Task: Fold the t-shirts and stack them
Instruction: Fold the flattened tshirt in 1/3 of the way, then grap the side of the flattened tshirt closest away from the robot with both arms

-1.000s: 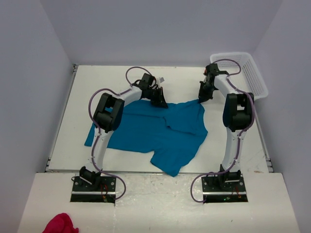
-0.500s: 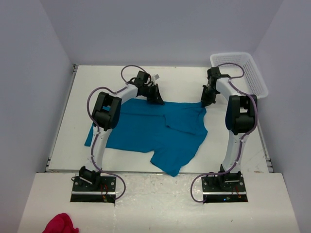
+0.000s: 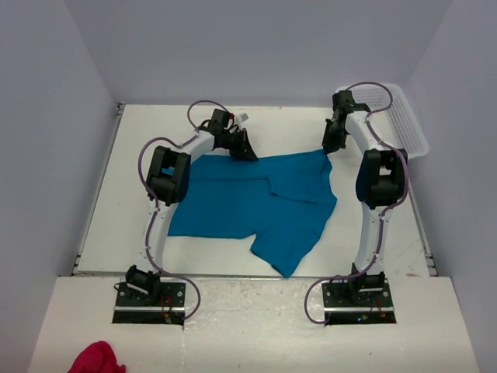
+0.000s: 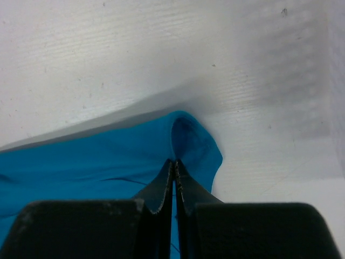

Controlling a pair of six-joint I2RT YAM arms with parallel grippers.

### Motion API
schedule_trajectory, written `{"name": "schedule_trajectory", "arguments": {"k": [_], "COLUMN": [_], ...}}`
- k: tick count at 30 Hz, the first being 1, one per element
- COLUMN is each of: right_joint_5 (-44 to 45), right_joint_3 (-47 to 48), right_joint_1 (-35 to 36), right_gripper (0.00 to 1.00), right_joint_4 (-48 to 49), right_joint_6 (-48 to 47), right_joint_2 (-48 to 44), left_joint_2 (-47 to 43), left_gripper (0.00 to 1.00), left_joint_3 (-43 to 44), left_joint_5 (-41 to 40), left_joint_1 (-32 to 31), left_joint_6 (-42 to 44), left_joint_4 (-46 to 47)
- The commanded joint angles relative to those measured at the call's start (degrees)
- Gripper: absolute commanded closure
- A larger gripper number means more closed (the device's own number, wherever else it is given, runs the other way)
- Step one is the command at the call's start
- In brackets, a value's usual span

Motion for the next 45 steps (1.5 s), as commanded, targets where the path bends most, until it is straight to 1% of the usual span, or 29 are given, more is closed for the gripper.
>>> {"name": "schedule_trajectory", "arguments": {"k": [1,2,3,4,6,7,10,13,15,17,18,19,20,21,22,23,24,25,26,27,29,32,33,36,37,39,40,45], "right_joint_5": [1.42,1.42,1.42,2.2,3.87,4.75,6.86,6.7,5.91,5.47,3.81,2.84,2.13,0.56,-0.42,-2.86,-4.37,-6.03,-6.22,-5.79,-6.74,-10.43,-10.1,-8.34,-8.51,-8.6,-8.6,-8.42], "right_joint_3": [3.28,3.81,4.77,5.04,5.05,4.61,1.89,1.36,-0.22,-3.11,-4.26,-5.84,-9.68,-11.72,-15.66,-17.96,-20.07,-23.66,-25.17,-26.23,-29.65,-33.88,-34.67,-38.54,-40.55,-43.19,-45.99,-50.41], "right_joint_1": [-0.92,-0.92,-0.92,-0.92,-0.83,-0.92,-0.92,-0.83,-0.48,0.39,0.92,1.45,2.85,3.64,5.31,6.19,7.16,8.21,10.14,11.03,13.74,16.04,16.65,18.59,19.03,19.73,20.35,21.75], "right_gripper": [1.0,1.0,0.98,0.89,0.85,0.78,0.67,0.64,0.62,0.62,0.61,0.62,0.64,0.81,1.0,1.0,1.0,1.0,1.0,1.0,1.0,1.0,1.0,1.0,1.0,1.0,1.0,1.0], "right_joint_4": [-2.94,-3.55,-3.9,-4.08,-4.26,-3.48,-1.37,-0.83,-0.74,-0.04,0.83,1.71,2.67,3.55,5.83,7.15,8.65,10.92,11.73,12.35,13.23,14.99,14.99,15.6,15.87,16.74,18.14,18.24], "right_joint_6": [-1.08,-1.34,-1.51,-1.78,-1.69,-1.78,-2.22,-2.13,-1.96,-1.43,-1.25,-1.25,-1.17,-0.64,-0.55,-0.37,-0.2,0.41,0.77,1.64,1.56,1.91,1.91,2.26,2.52,2.88,3.05,3.41], "right_joint_2": [0.93,1.28,1.72,2.07,1.47,0.94,-2.05,-4.16,-5.56,-8.55,-9.78,-11.27,-14.94,-16.89,-18.82,-22.84,-24.8,-26.56,-28.06,-30.51,-32.54,-35.88,-36.07,-36.86,-36.95,-37.82,-38.96,-40.99], "left_joint_2": [1.5,1.85,2.11,2.37,2.29,1.68,-1.39,-6.13,-9.73,-11.76,-13.43,-14.14,-15.02,-16.59,-17.56,-18.71,-21.33,-22.48,-23.37,-24.33,-25.3,-28.11,-28.56,-28.47,-28.21,-26.81,-26.19,-21.19], "left_gripper": [1.0,1.0,1.0,1.0,1.0,1.0,1.0,1.0,0.99,0.98,0.98,0.98,0.99,1.0,1.0,1.0,1.0,1.0,1.0,1.0,1.0,1.0,1.0,1.0,1.0,1.0,1.0,1.0], "left_joint_3": [3.81,4.34,5.04,6.27,7.94,8.39,8.83,6.99,5.32,4.62,4.35,4.17,3.39,2.42,1.46,-1.69,-3.81,-5.57,-7.85,-8.3,-9.7,-12.86,-13.31,-14.72,-15.25,-15.52,-15.52,-14.81], "left_joint_5": [1.5,1.77,2.03,2.73,3.26,3.61,4.66,8.08,8.18,5.65,0.94,-1.98,-5.4,-8.48,-13.82,-16.75,-19.74,-26.38,-29.92,-34.83,-37.94,-38.58,-38.23,-33.23,-31.39,-30.32,-29.88,-28.56], "left_joint_1": [1.66,1.84,2.45,2.72,3.77,4.12,5.09,5.27,5.27,5.79,6.14,6.5,7.46,7.99,9.12,9.74,10.27,10.71,11.67,12.12,12.74,12.83,12.83,12.83,12.83,12.83,12.83,12.91], "left_joint_6": [1.98,1.9,1.37,1.28,1.1,1.02,2.15,1.99,1.54,1.98,2.16,2.59,3.03,3.12,4.0,4.26,4.62,5.58,6.02,6.46,8.56,10.59,10.68,10.95,10.86,10.51,10.42,9.72], "left_joint_4": [-1.99,-1.99,-2.08,-2.08,-2.34,-2.34,-1.21,4.06,6.26,5.4,1.83,-0.91,-3.46,-8.36,-10.23,-11.12,-11.91,-12.44,-13.32,-16.03,-17.8,-18.16,-18.25,-17.12,-16.85,-15.79,-15.35,-13.6]}}
